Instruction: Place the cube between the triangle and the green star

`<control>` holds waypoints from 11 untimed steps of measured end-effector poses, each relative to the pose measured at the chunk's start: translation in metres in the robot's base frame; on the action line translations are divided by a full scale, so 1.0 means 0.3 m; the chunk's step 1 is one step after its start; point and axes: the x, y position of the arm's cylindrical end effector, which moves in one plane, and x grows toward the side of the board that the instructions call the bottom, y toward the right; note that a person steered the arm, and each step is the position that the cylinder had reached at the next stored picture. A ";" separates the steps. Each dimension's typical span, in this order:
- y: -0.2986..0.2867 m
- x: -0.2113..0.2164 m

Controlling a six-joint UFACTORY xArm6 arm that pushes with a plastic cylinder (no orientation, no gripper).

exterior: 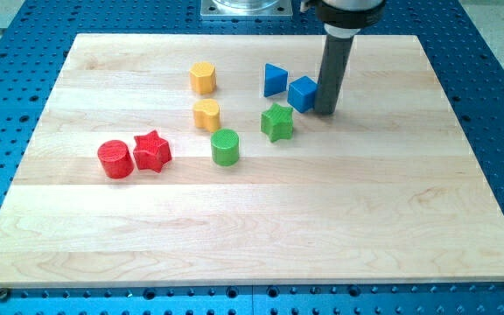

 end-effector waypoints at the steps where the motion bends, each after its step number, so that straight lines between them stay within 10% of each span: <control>1: 0.019 0.000; 4: 0.243 -0.156; 11: -0.141 -0.129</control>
